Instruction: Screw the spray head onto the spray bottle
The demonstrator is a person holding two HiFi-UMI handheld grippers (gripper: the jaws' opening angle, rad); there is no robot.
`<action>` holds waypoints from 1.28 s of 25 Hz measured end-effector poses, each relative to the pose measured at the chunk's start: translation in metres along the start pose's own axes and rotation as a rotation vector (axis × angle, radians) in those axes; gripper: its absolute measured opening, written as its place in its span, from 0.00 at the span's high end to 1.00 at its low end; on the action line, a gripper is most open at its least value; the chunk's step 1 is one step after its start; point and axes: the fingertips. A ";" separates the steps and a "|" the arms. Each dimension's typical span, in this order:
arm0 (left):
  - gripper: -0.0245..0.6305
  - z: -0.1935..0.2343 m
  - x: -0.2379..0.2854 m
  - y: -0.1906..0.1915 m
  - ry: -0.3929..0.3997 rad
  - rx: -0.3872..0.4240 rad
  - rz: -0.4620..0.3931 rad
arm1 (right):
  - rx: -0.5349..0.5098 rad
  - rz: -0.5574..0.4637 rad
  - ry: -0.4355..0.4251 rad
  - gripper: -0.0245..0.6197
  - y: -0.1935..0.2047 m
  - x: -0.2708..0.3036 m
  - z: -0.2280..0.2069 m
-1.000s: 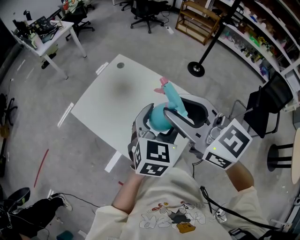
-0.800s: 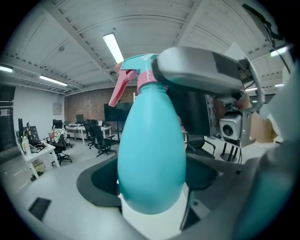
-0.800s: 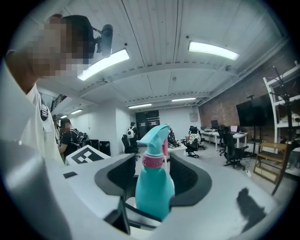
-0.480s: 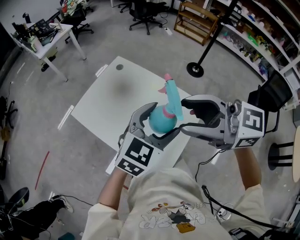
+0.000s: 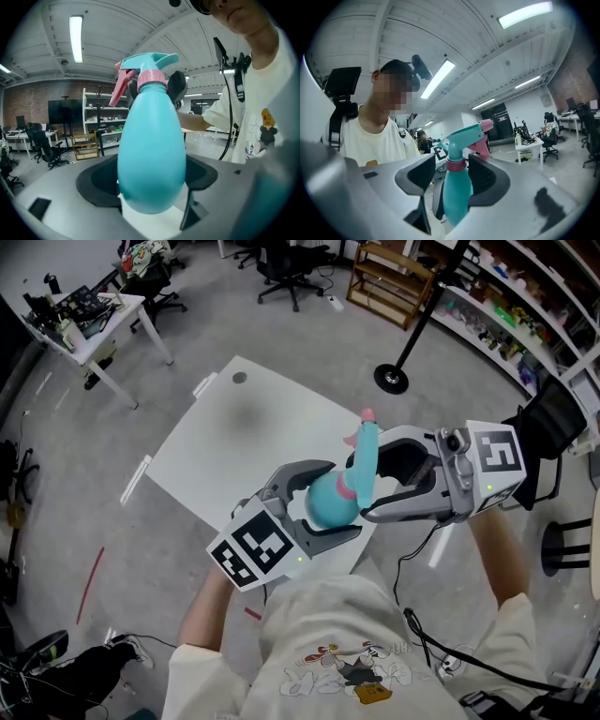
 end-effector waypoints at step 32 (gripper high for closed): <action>0.34 0.016 0.013 0.028 -0.207 -0.139 0.173 | -0.035 0.170 0.191 0.75 0.023 0.000 -0.023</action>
Point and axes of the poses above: the fingertips, and each gripper's own axes: x forward along the fingers, z to its left, y out of its underside, and after that the axes turned 11 degrees about y, right-handed
